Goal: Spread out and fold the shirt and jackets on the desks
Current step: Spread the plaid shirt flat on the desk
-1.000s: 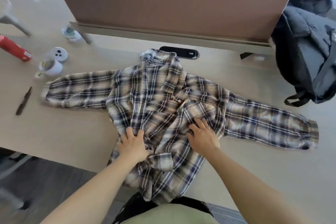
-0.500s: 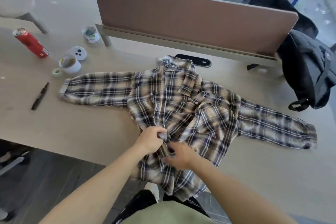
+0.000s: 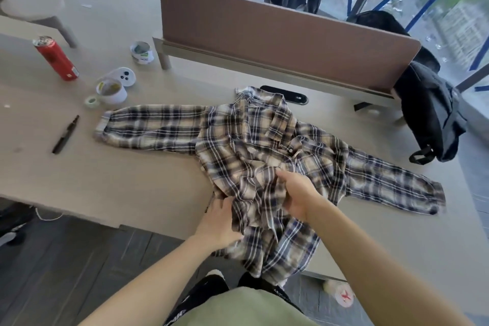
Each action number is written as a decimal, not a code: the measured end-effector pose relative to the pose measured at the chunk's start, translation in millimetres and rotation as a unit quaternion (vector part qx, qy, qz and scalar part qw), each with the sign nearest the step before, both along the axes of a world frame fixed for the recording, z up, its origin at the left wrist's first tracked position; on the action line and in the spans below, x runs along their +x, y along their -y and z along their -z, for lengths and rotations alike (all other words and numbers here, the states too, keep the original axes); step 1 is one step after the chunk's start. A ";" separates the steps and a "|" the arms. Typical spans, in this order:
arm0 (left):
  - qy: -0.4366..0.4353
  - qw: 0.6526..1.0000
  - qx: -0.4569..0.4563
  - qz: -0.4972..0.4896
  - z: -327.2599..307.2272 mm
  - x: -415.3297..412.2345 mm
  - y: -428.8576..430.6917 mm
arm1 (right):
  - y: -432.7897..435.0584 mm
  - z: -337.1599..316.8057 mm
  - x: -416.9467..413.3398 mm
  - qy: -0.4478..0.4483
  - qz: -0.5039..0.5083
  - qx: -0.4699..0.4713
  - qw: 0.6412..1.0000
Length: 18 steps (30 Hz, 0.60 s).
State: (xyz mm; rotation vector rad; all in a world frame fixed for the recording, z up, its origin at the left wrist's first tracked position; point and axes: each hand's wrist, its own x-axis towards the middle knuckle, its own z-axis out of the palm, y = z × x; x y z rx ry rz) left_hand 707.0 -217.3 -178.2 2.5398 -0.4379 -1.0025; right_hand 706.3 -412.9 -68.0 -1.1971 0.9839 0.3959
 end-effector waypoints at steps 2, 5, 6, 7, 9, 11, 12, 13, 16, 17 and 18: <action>0.009 0.999 -0.034 -0.016 2.7 -3.4 -2.5 | -7.6 -11.4 -2.5 0.018 0.022 0.046 0.999; 0.018 0.999 0.015 0.028 2.6 -9.6 -5.1 | -18.9 -22.0 -0.6 0.045 0.074 0.100 0.991; 0.038 0.999 0.018 0.029 1.3 -11.9 -6.0 | -22.7 -25.3 0.6 0.055 0.079 0.108 0.989; 0.056 0.998 -0.001 0.010 1.2 -13.4 -7.6 | -26.4 -29.3 1.5 0.066 0.076 0.111 0.989; 0.090 0.990 -0.085 -0.061 -2.1 -14.8 -13.7 | -32.0 -38.2 1.1 0.090 0.054 0.118 0.987; 0.125 0.974 -0.137 -0.129 -13.7 -15.9 -24.5 | -34.3 -46.6 -0.1 0.100 0.018 0.100 0.990; 0.140 0.966 -0.152 -0.156 -19.0 -16.1 -32.3 | -34.7 -50.3 -0.1 0.103 0.002 0.085 0.991; 0.151 0.958 -0.165 -0.182 -24.5 -17.1 -41.8 | -34.3 -53.6 -1.0 0.104 -0.014 0.065 0.992; 0.167 0.934 -0.198 -0.244 -40.7 -21.8 -77.1 | -33.7 -59.2 -1.9 0.096 -0.080 -0.002 0.992; 0.176 0.929 -0.208 -0.250 -44.3 -25.0 -89.4 | -34.4 -59.8 -1.9 0.097 -0.098 -0.020 0.990; 0.189 0.925 -0.212 -0.253 -46.4 -28.9 -101.2 | -35.7 -59.1 -2.1 0.101 -0.112 -0.034 0.988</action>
